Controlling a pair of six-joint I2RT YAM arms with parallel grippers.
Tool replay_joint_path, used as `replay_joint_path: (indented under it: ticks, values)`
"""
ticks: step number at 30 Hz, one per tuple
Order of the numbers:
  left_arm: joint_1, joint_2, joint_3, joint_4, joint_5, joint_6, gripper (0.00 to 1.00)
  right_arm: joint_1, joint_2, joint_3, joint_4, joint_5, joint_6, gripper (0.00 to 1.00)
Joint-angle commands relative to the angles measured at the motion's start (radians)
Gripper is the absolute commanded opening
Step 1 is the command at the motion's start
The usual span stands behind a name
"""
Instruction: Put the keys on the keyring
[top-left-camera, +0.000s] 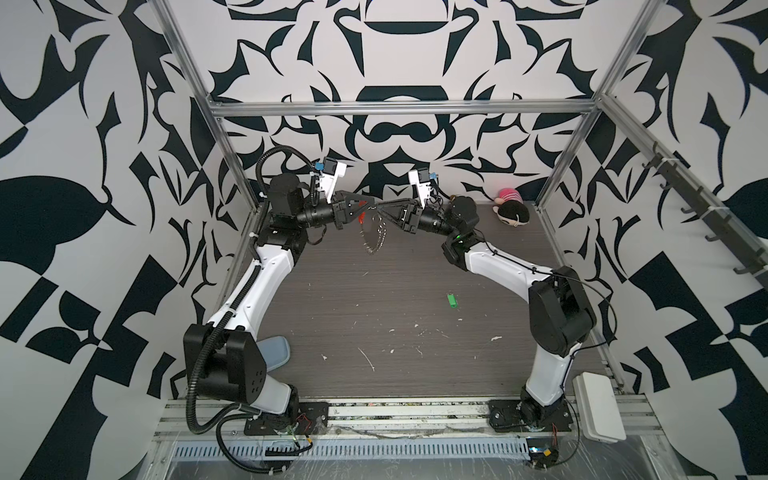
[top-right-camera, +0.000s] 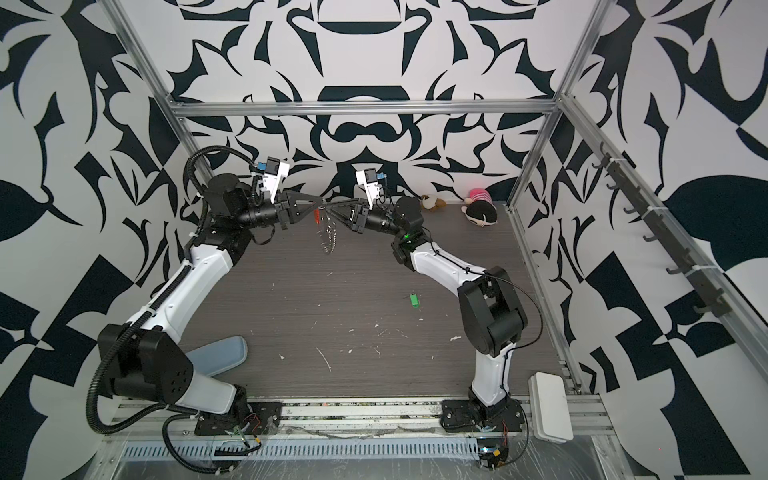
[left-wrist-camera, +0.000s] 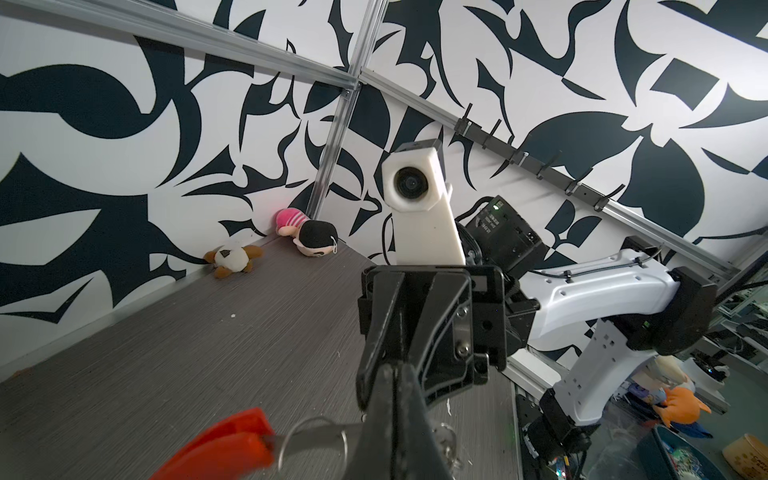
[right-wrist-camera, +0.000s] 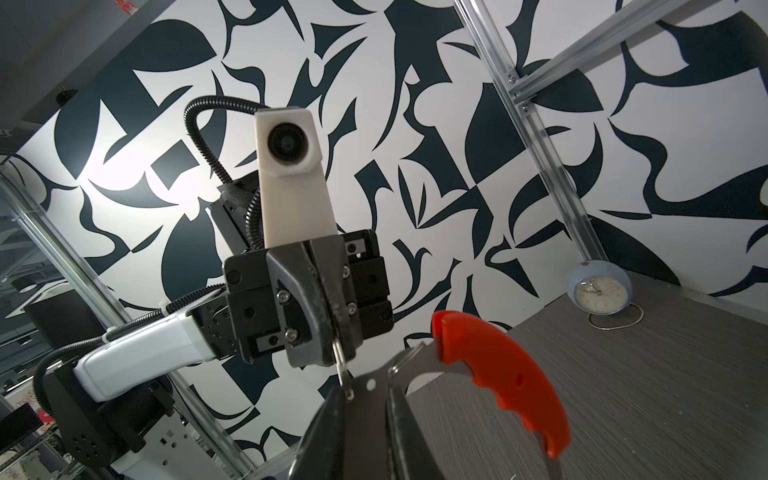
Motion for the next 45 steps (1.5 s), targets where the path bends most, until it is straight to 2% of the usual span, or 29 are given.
replay_joint_path:
  ticks: [1, 7, 13, 20, 21, 23, 25, 29, 35, 41, 45]
  values:
    - [0.003, -0.007, -0.009, 0.052, 0.027, -0.023, 0.0, 0.01, 0.0, 0.056, 0.063, -0.005, 0.018, 0.21]
    - [0.003, 0.002, -0.01, 0.056, 0.041, -0.033, 0.0, 0.014, 0.017, 0.074, 0.074, -0.004, 0.029, 0.19]
    - [0.003, 0.003, -0.015, 0.058, 0.04, -0.033, 0.0, 0.016, 0.022, 0.074, 0.076, -0.006, 0.033, 0.03]
    - [0.003, 0.008, -0.014, 0.053, 0.039, -0.038, 0.0, 0.016, 0.018, 0.073, 0.072, -0.005, 0.026, 0.0]
    - [0.003, 0.008, -0.013, 0.044, 0.032, -0.036, 0.06, 0.016, 0.015, 0.072, 0.067, -0.002, 0.021, 0.0]
    - [0.01, 0.003, -0.011, 0.005, 0.004, -0.015, 0.3, 0.016, 0.009, 0.069, 0.059, 0.001, 0.009, 0.0]
    - [0.029, -0.009, -0.024, -0.01, -0.043, -0.018, 0.38, 0.016, 0.005, 0.068, 0.051, -0.002, 0.003, 0.0]
    - [0.058, -0.037, -0.072, 0.072, -0.055, -0.07, 0.39, 0.016, 0.004, 0.063, 0.052, -0.002, 0.001, 0.0]
    - [0.058, -0.033, -0.096, 0.122, -0.019, -0.127, 0.32, 0.017, 0.005, 0.072, 0.055, 0.002, 0.008, 0.0]
    - [0.054, -0.011, -0.115, 0.235, 0.014, -0.217, 0.34, 0.016, 0.008, 0.076, 0.057, 0.004, 0.012, 0.0]
    - [0.047, -0.013, -0.129, 0.26, 0.025, -0.229, 0.36, 0.018, 0.007, 0.079, 0.057, 0.006, 0.013, 0.0]
